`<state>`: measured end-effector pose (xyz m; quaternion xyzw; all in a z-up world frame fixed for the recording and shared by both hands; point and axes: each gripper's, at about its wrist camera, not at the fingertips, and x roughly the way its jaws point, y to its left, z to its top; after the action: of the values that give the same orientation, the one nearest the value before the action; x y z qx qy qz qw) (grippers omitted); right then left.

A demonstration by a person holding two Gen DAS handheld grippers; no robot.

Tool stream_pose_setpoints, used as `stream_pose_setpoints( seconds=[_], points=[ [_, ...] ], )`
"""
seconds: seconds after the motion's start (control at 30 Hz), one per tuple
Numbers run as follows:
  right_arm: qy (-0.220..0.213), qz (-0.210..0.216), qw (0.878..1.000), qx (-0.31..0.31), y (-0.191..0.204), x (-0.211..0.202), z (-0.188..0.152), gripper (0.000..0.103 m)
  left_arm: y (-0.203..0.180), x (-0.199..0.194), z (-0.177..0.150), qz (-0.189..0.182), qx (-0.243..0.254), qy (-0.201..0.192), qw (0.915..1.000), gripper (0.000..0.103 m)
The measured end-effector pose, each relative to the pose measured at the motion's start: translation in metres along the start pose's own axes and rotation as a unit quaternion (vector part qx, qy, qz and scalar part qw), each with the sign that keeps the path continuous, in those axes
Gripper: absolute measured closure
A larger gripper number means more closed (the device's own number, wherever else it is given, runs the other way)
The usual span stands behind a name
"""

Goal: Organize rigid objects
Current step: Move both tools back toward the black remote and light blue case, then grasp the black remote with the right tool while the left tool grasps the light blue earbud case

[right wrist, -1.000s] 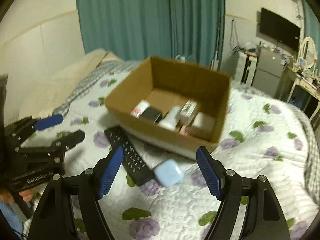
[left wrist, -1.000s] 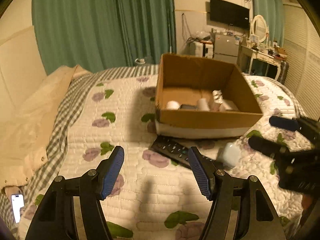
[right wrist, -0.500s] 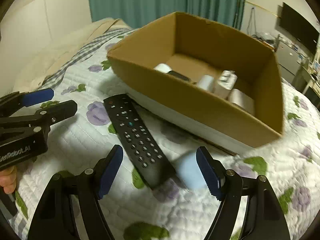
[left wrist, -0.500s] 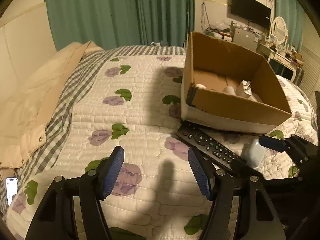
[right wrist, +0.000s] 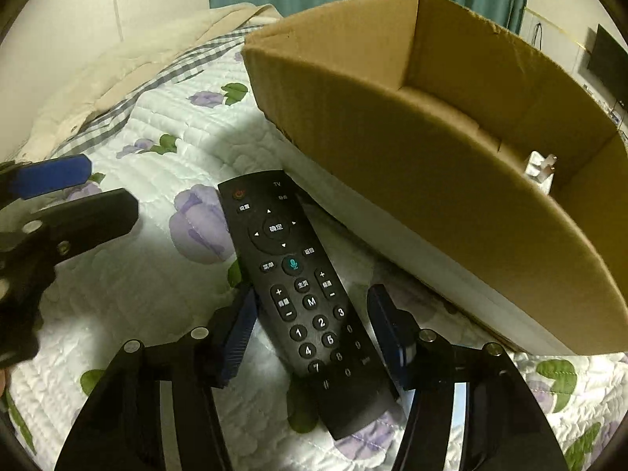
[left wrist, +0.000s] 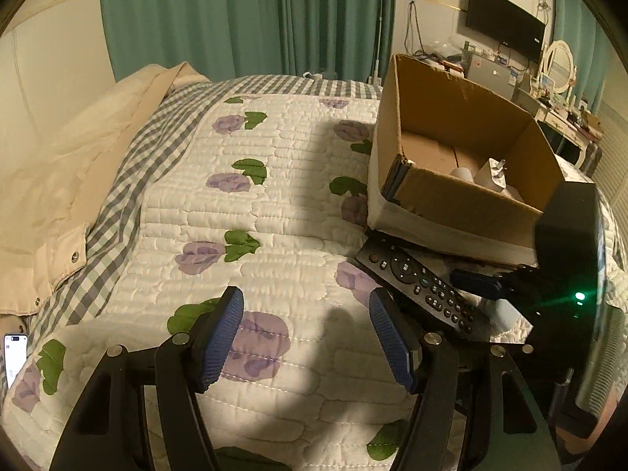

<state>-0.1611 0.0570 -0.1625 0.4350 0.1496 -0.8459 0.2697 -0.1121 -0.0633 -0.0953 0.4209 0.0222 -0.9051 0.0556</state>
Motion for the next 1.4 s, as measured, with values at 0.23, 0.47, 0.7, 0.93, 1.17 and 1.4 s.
stream_pose_setpoints(
  seconds=[0.23, 0.47, 0.7, 0.93, 1.17, 1.4],
  points=[
    [-0.008, 0.005, 1.000, -0.009, 0.007, -0.016, -0.002, 0.071, -0.004, -0.004, 0.000, 0.003, 0.008, -0.005, 0.9999, 0.034],
    [-0.019, -0.002, 1.000, 0.013, 0.010, -0.062, -0.018, 0.082, -0.009, -0.015, -0.001, -0.003, 0.014, -0.013, 0.9998, 0.034],
    [-0.045, -0.020, 0.996, 0.075, -0.012, -0.134, -0.037, 0.083, -0.024, -0.031, -0.003, -0.025, 0.033, -0.024, 0.9989, 0.034],
    [-0.049, -0.061, 0.986, 0.149, -0.060, -0.173, -0.061, 0.085, -0.056, -0.038, -0.006, -0.047, 0.060, -0.027, 0.9968, 0.034],
    [-0.009, -0.063, 0.978, 0.200, -0.103, -0.151, -0.065, 0.085, -0.100, -0.018, -0.008, -0.072, 0.089, -0.012, 0.9933, 0.034],
    [-0.034, -0.066, 0.969, 0.237, -0.124, -0.115, -0.063, 0.083, -0.115, 0.006, -0.010, -0.064, 0.098, 0.006, 0.9931, 0.034]
  ],
)
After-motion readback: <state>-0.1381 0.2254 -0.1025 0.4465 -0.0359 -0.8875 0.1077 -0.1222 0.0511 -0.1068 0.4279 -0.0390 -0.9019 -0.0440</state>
